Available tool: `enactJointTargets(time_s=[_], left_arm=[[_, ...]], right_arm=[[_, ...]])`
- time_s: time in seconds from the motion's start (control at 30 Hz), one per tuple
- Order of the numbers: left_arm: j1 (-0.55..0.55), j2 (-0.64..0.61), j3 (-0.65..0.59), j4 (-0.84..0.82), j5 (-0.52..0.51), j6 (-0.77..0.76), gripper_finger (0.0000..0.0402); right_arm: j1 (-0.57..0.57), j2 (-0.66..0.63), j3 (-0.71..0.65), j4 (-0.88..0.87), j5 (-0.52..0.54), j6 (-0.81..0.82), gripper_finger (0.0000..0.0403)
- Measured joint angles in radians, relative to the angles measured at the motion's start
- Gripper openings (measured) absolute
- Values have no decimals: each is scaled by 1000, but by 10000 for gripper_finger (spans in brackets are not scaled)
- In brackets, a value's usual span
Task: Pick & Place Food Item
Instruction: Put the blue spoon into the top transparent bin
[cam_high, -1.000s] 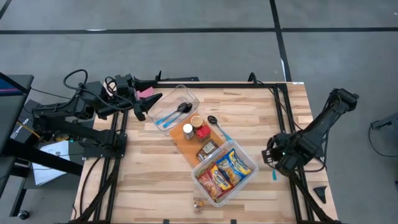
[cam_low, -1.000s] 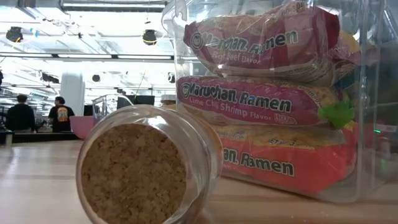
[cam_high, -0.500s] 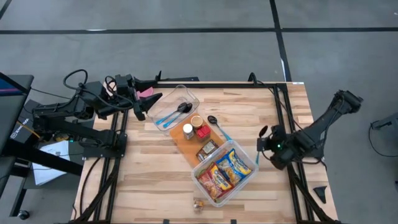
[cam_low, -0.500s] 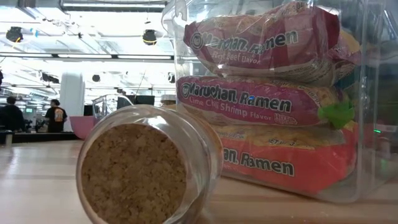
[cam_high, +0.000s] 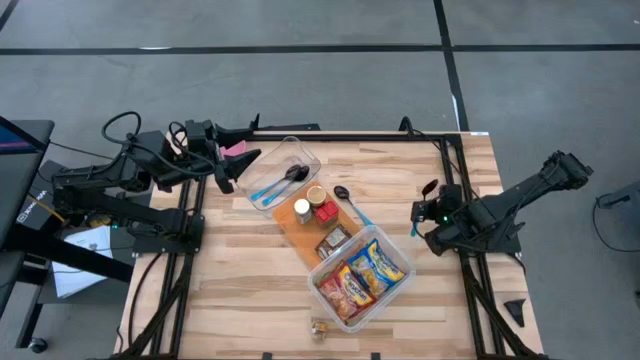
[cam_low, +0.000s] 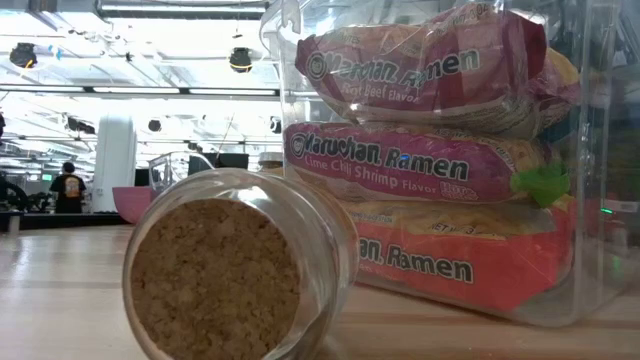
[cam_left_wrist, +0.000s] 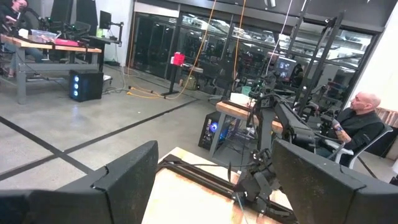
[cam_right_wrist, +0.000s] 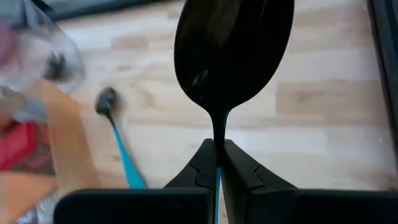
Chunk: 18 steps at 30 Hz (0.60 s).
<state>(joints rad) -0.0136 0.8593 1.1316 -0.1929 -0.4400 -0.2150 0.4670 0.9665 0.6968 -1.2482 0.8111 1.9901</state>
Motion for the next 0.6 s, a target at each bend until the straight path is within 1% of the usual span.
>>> enactJointTargets(time_s=[0.17, 0.33, 0.43, 0.53, 0.6], left_arm=[[0, 9, 0, 2, 0, 0, 309], [0, 32, 0, 1, 0, 0, 309], [0, 56, 0, 7, 0, 0, 309], [0, 78, 0, 8, 0, 0, 309], [0, 90, 0, 6, 0, 0, 309]], right_arm=[[-49, 0, 0, 54, 136, -17, 0], [-117, 0, 0, 137, 207, -84, 0], [-157, 0, 0, 242, 268, -142, 0], [-201, 0, 0, 393, 311, -259, 0], [-232, 0, 0, 528, 320, -362, 0]])
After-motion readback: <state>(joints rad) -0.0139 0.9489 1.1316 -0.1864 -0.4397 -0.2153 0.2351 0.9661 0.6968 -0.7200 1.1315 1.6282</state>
